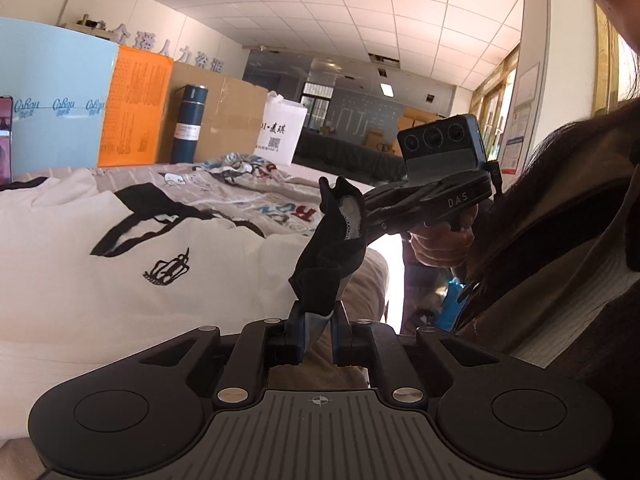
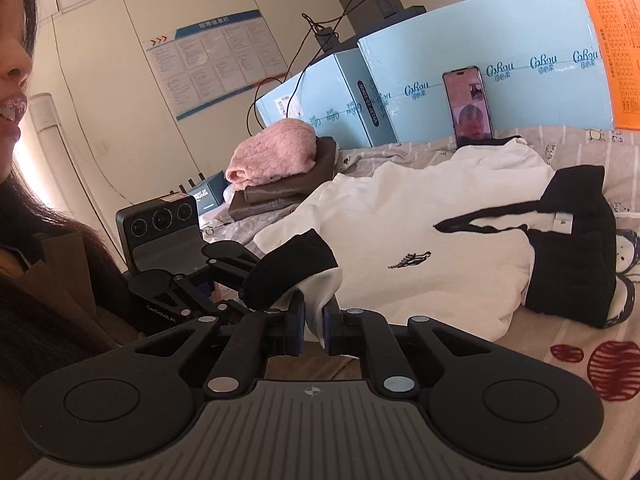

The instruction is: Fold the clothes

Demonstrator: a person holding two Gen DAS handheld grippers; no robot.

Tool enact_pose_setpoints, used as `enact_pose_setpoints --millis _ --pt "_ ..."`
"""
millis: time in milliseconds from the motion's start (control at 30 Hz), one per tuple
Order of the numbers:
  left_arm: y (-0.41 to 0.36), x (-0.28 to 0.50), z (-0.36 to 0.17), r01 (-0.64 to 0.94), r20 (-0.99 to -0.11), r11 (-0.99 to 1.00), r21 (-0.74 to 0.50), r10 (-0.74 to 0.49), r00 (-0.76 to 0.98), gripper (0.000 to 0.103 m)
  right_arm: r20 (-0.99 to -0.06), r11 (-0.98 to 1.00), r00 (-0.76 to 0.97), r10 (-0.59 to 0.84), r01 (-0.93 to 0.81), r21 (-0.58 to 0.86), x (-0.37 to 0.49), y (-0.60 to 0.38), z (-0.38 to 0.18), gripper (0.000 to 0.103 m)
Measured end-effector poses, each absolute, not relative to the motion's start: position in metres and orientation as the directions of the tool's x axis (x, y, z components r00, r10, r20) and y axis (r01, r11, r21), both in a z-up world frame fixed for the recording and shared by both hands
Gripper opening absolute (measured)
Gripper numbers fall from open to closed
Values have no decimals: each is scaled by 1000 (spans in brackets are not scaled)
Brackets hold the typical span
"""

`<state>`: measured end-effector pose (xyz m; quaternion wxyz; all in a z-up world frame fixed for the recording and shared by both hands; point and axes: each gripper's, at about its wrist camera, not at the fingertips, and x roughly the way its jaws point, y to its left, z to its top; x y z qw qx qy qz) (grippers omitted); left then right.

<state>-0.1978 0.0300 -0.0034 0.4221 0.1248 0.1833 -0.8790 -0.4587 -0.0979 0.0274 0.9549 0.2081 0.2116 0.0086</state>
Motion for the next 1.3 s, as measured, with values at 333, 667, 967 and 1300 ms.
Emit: enact_pose_setpoints --millis 333,667,967,1300 --pt "60 -183 11 850 -312 -482 -210 -791 -526 67 -360 957 932 47 61 282 -468 -90 57 64" --pt "59 -79 46 976 -324 160 -150 -940 104 86 -403 902 876 265 -78 424 -326 -159 50 78" --pt "-5 26 54 935 -490 354 8 -814 312 85 -543 873 717 437 -192 448 -184 -156 12 78" --pt "7 31 40 939 -459 343 8 -833 308 86 -567 842 649 506 -229 489 -147 -139 -8 80"
